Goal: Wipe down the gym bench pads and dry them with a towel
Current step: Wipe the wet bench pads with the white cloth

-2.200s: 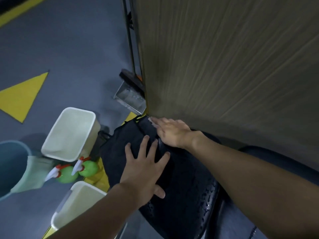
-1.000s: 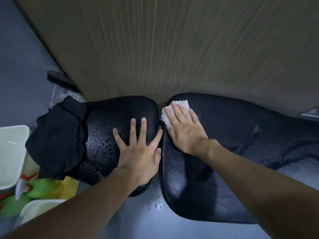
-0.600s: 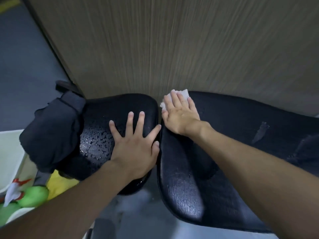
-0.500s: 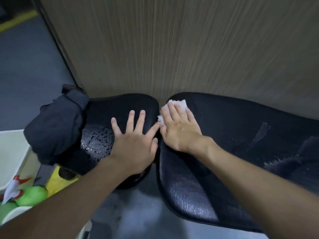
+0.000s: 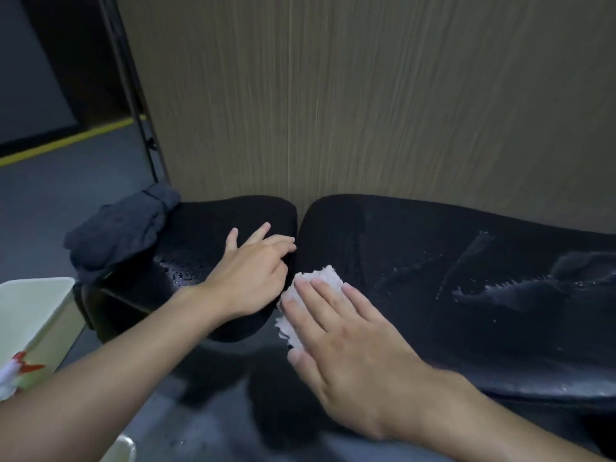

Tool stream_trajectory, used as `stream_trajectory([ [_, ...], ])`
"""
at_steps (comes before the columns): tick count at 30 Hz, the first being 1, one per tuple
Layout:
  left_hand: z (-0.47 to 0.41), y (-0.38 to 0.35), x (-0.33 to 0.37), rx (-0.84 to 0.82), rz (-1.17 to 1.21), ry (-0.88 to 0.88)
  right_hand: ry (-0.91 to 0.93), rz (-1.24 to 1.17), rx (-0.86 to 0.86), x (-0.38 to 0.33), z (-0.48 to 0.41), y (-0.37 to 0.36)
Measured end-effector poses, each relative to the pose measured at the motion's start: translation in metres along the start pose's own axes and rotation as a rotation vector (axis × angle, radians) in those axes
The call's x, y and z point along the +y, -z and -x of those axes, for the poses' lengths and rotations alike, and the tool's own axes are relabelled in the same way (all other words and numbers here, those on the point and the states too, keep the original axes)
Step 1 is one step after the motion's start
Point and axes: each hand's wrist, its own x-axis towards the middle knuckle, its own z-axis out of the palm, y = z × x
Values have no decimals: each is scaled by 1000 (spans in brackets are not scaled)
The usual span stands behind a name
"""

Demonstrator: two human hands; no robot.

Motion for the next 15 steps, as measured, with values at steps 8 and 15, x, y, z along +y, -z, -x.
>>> stream_trajectory([
  [8,3,-3,0,9,37,12,-128,-95,-165,58,-64,7],
  [15,4,-5,5,-56,-245,-18,-368,-112,-160,132,-156,-2],
])
